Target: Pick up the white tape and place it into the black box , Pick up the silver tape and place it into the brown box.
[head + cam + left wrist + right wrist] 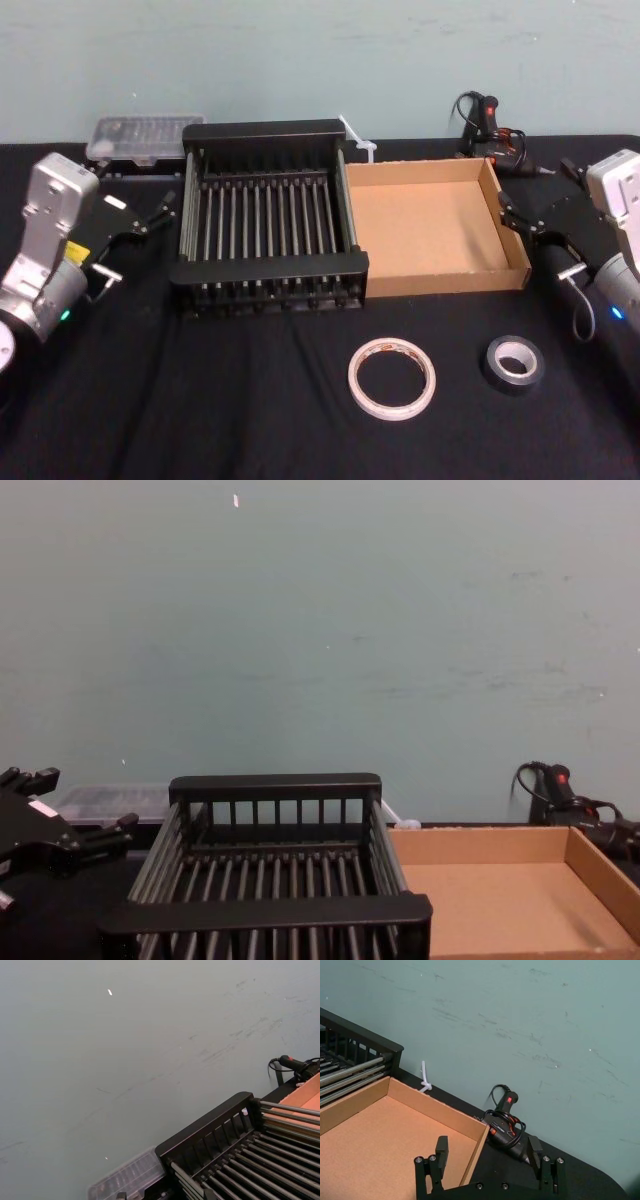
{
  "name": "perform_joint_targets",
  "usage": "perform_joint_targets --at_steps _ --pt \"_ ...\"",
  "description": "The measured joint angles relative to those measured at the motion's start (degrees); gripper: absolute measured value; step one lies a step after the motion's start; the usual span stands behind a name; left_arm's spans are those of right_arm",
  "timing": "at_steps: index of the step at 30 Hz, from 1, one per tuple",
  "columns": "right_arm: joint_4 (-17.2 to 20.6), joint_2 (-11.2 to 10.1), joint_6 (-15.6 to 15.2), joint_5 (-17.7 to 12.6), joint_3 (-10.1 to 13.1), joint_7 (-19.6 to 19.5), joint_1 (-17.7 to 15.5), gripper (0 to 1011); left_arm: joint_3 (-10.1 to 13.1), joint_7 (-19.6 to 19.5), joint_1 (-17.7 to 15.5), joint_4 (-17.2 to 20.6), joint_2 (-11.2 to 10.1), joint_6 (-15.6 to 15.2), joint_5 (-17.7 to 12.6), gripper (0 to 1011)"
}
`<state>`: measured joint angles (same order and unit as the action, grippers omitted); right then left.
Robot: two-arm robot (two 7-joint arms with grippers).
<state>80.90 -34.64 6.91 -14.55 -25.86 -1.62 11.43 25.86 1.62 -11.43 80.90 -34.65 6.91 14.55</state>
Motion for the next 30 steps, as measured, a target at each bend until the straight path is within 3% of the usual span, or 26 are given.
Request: perform_joint_targets --at_steps 30 --pt "0.00 0.00 0.00 0.00 0.00 0.00 0.00 1002 0.00 0.00 0.00 0.00 0.00 0.00 0.00 1001"
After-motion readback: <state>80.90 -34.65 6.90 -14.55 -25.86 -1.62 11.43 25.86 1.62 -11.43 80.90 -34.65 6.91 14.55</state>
